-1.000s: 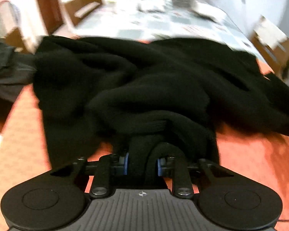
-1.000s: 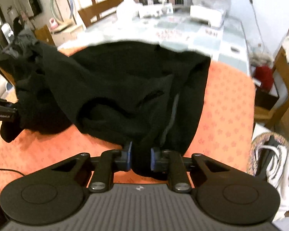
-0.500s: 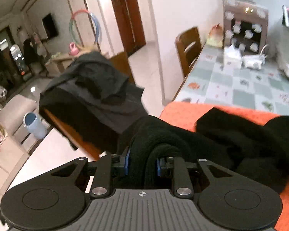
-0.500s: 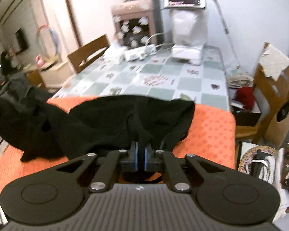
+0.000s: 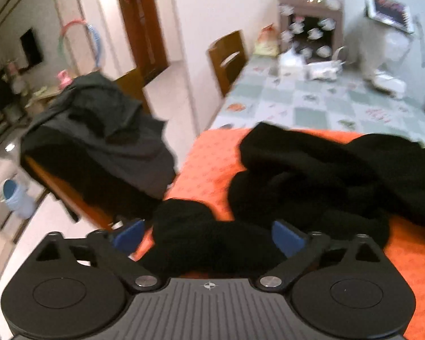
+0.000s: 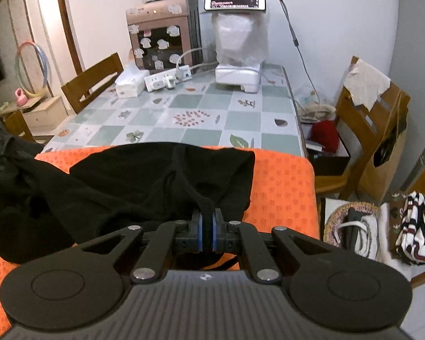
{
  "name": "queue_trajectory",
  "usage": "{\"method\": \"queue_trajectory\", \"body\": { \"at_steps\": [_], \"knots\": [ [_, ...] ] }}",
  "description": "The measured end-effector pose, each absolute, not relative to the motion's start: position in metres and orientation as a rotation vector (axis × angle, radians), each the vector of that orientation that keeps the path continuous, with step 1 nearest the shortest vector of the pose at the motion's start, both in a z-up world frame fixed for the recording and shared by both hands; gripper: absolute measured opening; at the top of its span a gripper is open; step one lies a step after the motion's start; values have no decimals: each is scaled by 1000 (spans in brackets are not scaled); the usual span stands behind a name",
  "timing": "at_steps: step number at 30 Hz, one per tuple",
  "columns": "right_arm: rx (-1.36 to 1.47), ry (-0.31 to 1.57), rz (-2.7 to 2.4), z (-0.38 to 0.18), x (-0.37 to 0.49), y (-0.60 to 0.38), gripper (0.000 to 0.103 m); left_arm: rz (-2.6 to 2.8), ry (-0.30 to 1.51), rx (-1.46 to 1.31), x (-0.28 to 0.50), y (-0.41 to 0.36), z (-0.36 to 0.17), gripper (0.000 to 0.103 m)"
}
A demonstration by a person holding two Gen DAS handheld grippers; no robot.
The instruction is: Fold clothes
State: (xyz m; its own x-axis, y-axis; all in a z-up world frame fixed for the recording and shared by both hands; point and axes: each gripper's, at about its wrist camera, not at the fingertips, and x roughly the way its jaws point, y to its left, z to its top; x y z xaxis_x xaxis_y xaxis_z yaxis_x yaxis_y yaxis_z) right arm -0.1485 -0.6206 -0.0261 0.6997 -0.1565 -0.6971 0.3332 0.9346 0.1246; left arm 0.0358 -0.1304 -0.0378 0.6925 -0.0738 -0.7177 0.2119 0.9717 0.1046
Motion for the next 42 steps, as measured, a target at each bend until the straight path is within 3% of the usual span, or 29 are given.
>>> {"method": "queue_trajectory", "body": {
  "at_steps": [6, 15, 17, 18, 19, 22, 34, 37, 42],
  "knots": [
    [265, 764, -290, -32, -143, -620, 8, -362, 838, 232, 32, -169, -55, 102],
    [273, 769, -303, -32, -137, -625, 8, -544, 965, 334, 36, -223, -125, 100],
    [276, 765, -308, -32, -136, -626, 8, -507, 957, 394, 36, -234, -137, 73],
    [278, 761, -310, -31, -136, -625, 8, -482, 950, 427, 37, -238, -142, 50],
    [277, 754, -315, -30, -137, -624, 8, -466, 943, 445, 37, -240, -143, 38],
    [266, 728, -327, -22, -139, -623, 8, -409, 891, 375, 41, -231, -126, 22],
    [280, 561, -364, 38, -156, -622, 7, 22, 515, 194, 73, -133, 25, 16],
    [306, 551, -369, 48, -168, -622, 7, 109, 533, 220, 76, -108, 30, 17],
    [322, 677, -391, 19, -181, -622, 7, 90, 752, 185, 74, -75, -17, 25]
  ]
}}
